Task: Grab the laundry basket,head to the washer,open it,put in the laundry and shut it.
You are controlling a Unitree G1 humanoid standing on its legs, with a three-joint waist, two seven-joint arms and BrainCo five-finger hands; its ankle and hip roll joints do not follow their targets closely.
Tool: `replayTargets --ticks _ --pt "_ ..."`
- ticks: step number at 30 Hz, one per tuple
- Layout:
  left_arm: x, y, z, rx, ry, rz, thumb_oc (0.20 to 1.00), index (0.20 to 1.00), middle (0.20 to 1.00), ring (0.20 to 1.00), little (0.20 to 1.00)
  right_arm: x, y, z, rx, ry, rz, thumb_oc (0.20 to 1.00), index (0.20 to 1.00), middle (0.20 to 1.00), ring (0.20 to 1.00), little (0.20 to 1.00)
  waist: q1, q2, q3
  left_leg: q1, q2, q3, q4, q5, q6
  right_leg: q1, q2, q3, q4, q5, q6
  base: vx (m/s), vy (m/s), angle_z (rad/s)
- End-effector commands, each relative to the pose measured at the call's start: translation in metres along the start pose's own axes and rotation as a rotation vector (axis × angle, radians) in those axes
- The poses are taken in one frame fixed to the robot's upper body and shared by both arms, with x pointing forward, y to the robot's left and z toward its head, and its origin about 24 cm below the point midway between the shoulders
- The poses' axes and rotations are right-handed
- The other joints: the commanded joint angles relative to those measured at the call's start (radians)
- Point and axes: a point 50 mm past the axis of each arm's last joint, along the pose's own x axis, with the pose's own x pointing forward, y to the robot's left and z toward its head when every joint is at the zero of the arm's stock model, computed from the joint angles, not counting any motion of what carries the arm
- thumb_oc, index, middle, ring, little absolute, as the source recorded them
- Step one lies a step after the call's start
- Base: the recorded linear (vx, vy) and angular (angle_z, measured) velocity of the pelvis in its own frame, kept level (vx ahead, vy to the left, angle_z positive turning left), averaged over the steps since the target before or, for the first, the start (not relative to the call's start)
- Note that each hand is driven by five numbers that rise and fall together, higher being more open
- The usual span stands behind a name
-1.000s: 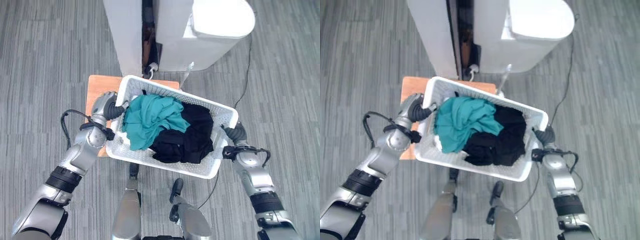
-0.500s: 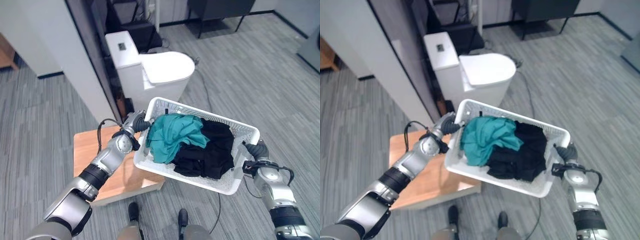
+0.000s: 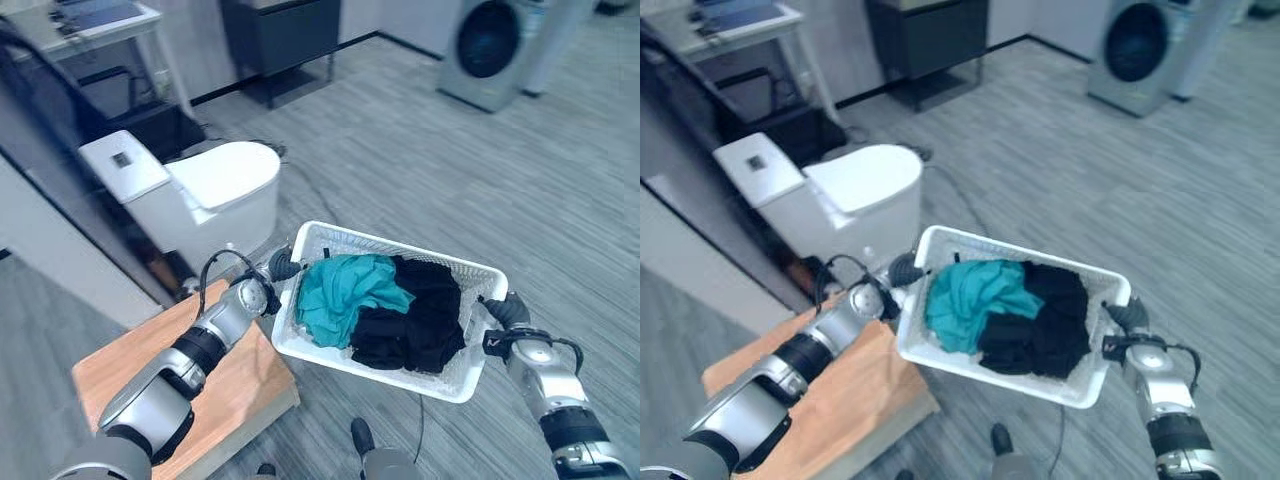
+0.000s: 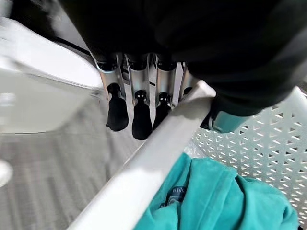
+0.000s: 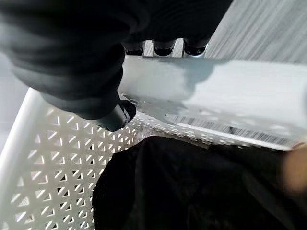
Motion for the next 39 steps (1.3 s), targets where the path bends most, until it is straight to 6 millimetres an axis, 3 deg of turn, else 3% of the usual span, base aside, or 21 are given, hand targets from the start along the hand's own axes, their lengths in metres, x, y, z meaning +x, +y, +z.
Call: replayTargets --ticks 1,3,4,5,6,8,10,11,14,19,25,29,32,34,36,37,38,39 --pt "0.008 0.044 0.038 -0.016 -0.153 0.135 0.2 0.2 0.2 0.2 0.2 0.003 -0.021 0.044 0.001 -0.158 -0.005 0.2 0.2 0.2 0.2 0.2 0.051 0.054 -0.008 0.055 -0.02 0.05 -0.011 -0.102 0.053 -0.109 -0.068 -0.059 -0.018 0.015 0.076 -0.28 0.254 -1.61" --pt "0.006 0.041 0.034 -0.006 -0.144 0.126 0.2 0.2 0.2 0.2 0.2 0.002 -0.022 0.04 0.005 -0.148 -0.003 0.2 0.2 0.2 0.2 0.2 0.055 0.057 0.015 0.052 -0.031 0.099 -0.021 -0.09 0.07 -0.139 -0.107 -0.128 -0.005 0.037 0.076 -0.24 0.147 -0.86" --pt "0.006 0.041 0.034 -0.006 -0.144 0.125 0.2 0.2 0.2 0.2 0.2 0.002 -0.022 0.039 0.005 -0.147 -0.003 0.2 0.2 0.2 0.2 0.2 0.056 0.058 0.013 0.054 -0.03 0.099 -0.023 -0.093 0.072 -0.138 -0.106 -0.129 -0.006 0.033 0.076 -0.32 0.157 -0.63" --pt "0.004 0.041 0.031 -0.001 -0.132 0.123 0.2 0.2 0.2 0.2 0.2 0.0 -0.021 0.031 0.025 -0.131 0.003 0.2 0.2 0.2 0.2 0.2 0.077 0.084 0.03 0.034 -0.026 0.139 -0.028 -0.073 0.086 -0.11 -0.171 -0.327 0.029 -0.033 0.042 -0.31 0.144 -0.74" --pt "0.004 0.043 0.031 0.005 -0.132 0.128 0.2 0.2 0.2 0.2 0.2 -0.001 -0.018 0.028 0.025 -0.126 0.012 0.2 0.2 0.2 0.2 0.2 0.073 0.092 0.032 0.024 -0.02 0.15 -0.038 -0.054 0.087 -0.09 -0.184 -0.39 0.064 -0.056 0.024 -0.34 0.134 -0.82" --pt "0.004 0.043 0.031 0.006 -0.131 0.128 0.2 0.2 0.2 0.2 0.2 -0.001 -0.018 0.029 0.026 -0.127 0.012 0.2 0.2 0.2 0.2 0.2 0.069 0.089 0.031 0.021 -0.023 0.147 -0.04 -0.048 0.087 -0.091 -0.187 -0.393 0.063 -0.054 0.023 -0.13 0.03 -0.6" --pt "0.003 0.05 0.029 0.016 -0.121 0.151 0.2 0.2 0.2 0.2 0.2 -0.002 -0.01 0.012 0.037 -0.079 0.031 0.2 0.2 0.2 0.2 0.2 0.095 0.094 0.008 0.001 -0.028 0.183 -0.084 0.008 0.105 -0.011 -0.168 -0.49 0.201 -0.116 0.001 -0.26 0.073 -0.33" --pt "0.003 0.05 0.029 0.017 -0.121 0.151 0.2 0.2 0.2 0.2 0.2 -0.002 -0.01 0.012 0.037 -0.079 0.031 0.2 0.2 0.2 0.2 0.2 0.097 0.092 0.006 -0.002 -0.03 0.185 -0.086 0.013 0.105 -0.015 -0.169 -0.488 0.2 -0.113 0.0 -0.16 0.045 -0.63" --pt "-0.001 0.055 0.021 0.019 -0.101 0.164 0.2 0.2 0.2 0.2 0.2 -0.003 0.002 -0.002 0.042 -0.039 0.073 0.2 0.2 0.2 0.2 0.2 0.156 0.076 -0.036 -0.014 -0.037 0.243 -0.139 0.058 0.101 0.09 -0.127 -0.547 0.189 -0.199 -0.014 -0.12 -0.043 -0.7" --pt "-0.004 0.055 0.013 0.007 -0.086 0.171 0.2 0.2 0.2 0.2 0.2 -0.005 0.008 -0.009 0.044 -0.015 0.086 0.2 0.2 0.2 0.2 0.2 0.206 0.059 -0.064 -0.024 -0.023 0.29 -0.185 0.079 0.068 0.149 -0.114 -0.592 0.051 -0.187 0.006 -0.08 -0.13 -0.68" --pt "-0.002 0.052 0.01 0.009 -0.068 0.166 0.2 0.2 0.2 0.2 0.2 -0.008 0.009 -0.007 0.066 -0.038 0.084 0.2 0.2 0.2 0.2 0.2 0.194 0.046 -0.052 -0.032 0.018 0.302 -0.189 0.123 0.036 0.191 -0.068 -0.603 -0.001 -0.197 -0.022 -0.06 -0.213 -0.09" --pt "-0.001 0.049 0.009 0.003 -0.061 0.16 0.2 0.2 0.2 0.2 0.2 -0.013 0.006 -0.005 0.086 -0.069 0.084 0.2 0.2 0.2 0.2 0.2 0.179 0.025 -0.04 -0.049 0.081 0.283 -0.17 0.153 -0.005 0.213 -0.015 -0.612 -0.024 -0.227 -0.058 -0.05 -0.308 0.12" --pt "-0.004 0.052 0.004 0.003 -0.048 0.163 0.2 0.2 0.2 0.2 0.2 -0.015 0.005 -0.005 0.068 -0.069 0.095 0.2 0.2 0.2 0.2 0.2 0.176 -0.001 -0.017 -0.077 0.148 0.266 -0.081 0.156 -0.03 0.22 0.037 -0.591 -0.023 -0.256 -0.093 -0.02 -0.361 0.15" --pt "-0.005 0.056 0.002 -0.001 -0.047 0.173 0.2 0.2 0.2 0.2 0.2 -0.018 0.005 -0.001 0.055 -0.085 0.108 0.2 0.2 0.2 0.2 0.2 0.183 -0.023 0.014 -0.133 0.193 0.237 0.049 0.172 -0.03 0.236 0.074 -0.558 -0.032 -0.263 -0.128 -0.01 -0.361 0.12" --pt "-0.005 0.055 0.005 -0.006 -0.056 0.17 0.2 0.2 0.2 0.2 0.2 -0.02 0.003 0.001 0.044 -0.1 0.112 0.2 0.2 0.2 0.2 0.2 0.187 -0.026 0.032 -0.182 0.206 0.217 0.143 0.192 -0.022 0.24 0.09 -0.552 -0.033 -0.258 -0.144 0.02 -0.285 -0.17" --pt "-0.004 0.057 0.009 -0.017 -0.071 0.182 0.2 0.2 0.2 0.2 0.2 -0.023 0.003 0.004 0.038 -0.116 0.125 0.2 0.2 0.2 0.2 0.2 0.185 -0.035 0.048 -0.257 0.209 0.22 0.277 0.168 -0.011 0.264 0.112 -0.551 -0.051 -0.281 -0.153 0.09 -0.342 -0.24" --pt "-0.004 0.057 0.01 -0.021 -0.072 0.185 0.2 0.2 0.2 0.2 0.2 -0.026 0.003 0.004 0.04 -0.118 0.138 0.2 0.2 0.2 0.2 0.2 0.183 -0.036 0.048 -0.28 0.189 0.241 0.268 0.148 -0.003 0.267 0.117 -0.554 -0.056 -0.287 -0.156 0.17 -0.272 0.46" --pt "-0.005 0.06 0.009 -0.013 -0.071 0.199 0.2 0.2 0.2 0.2 0.2 -0.028 0.009 0.009 0.028 -0.138 0.171 0.2 0.2 0.2 0.2 0.2 0.202 -0.036 0.041 -0.324 0.114 0.245 0.203 0.12 0.008 0.276 0.126 -0.542 -0.07 -0.29 -0.149 0.18 -0.096 0.72"
